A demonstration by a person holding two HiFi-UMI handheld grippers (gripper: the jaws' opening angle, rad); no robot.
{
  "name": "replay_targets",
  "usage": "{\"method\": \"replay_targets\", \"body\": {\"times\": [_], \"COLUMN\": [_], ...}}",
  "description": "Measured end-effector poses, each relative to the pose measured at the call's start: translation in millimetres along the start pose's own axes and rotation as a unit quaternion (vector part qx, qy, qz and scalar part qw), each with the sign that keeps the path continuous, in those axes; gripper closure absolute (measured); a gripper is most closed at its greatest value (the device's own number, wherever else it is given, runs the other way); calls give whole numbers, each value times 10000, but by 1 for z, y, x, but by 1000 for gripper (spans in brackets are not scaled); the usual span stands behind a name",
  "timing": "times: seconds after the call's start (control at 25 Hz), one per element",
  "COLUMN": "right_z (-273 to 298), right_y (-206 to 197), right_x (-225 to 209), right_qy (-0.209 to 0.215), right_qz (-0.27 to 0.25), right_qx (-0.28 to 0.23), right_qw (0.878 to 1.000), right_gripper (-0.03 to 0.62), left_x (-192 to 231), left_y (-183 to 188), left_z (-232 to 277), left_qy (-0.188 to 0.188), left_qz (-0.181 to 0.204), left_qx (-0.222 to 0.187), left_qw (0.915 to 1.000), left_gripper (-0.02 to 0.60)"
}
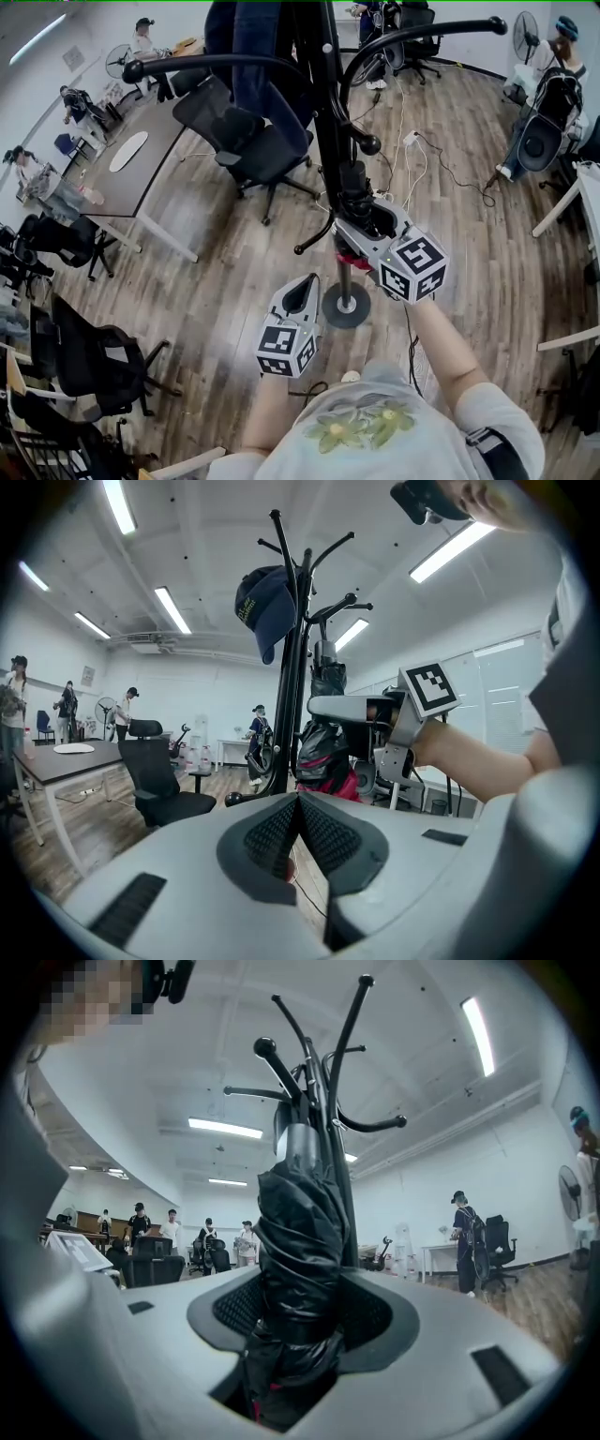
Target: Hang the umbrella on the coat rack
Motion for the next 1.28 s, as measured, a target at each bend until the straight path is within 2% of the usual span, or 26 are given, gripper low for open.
{"method": "replay_targets", "body": {"times": [0.32, 0.68, 0.84, 1.04, 1.28], "right_z": [0, -4, -8, -10, -16], "right_y": [-2, -7, -8, -12, -16], "right_x": [-2, -1, -1, -1, 0], "right_qy": [-162, -415, -530, -528, -503], "right_qz": [50, -350, -458, -474, -513], "right_qx": [-255, -358, -389, -337, -256], "right_qw": [9995, 9979, 9968, 9969, 9971], "right_gripper": [353, 344, 327, 289, 272], "left_x": [1, 3, 1, -1, -3], "left_y": [-5, -8, -7, -7, -7], "left_z": [-3, -6, -5, -5, -4], "left_qy": [61, 115, 107, 98, 98], "left_qz": [-45, -76, -60, -47, -59], "left_qx": [33, 50, 32, 20, 14], "left_qw": [10000, 9999, 9999, 9999, 9999], "left_gripper": [577, 577, 577, 577, 577]}}
Point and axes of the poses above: the fingertips, and each gripper's own axes: z forward along the fingers, x to its left, y out of its top, the point moved 2 cm from there along -z, backward along the fingers, and after that the axes turned 15 degrees about -y, right-handed, at the moved point
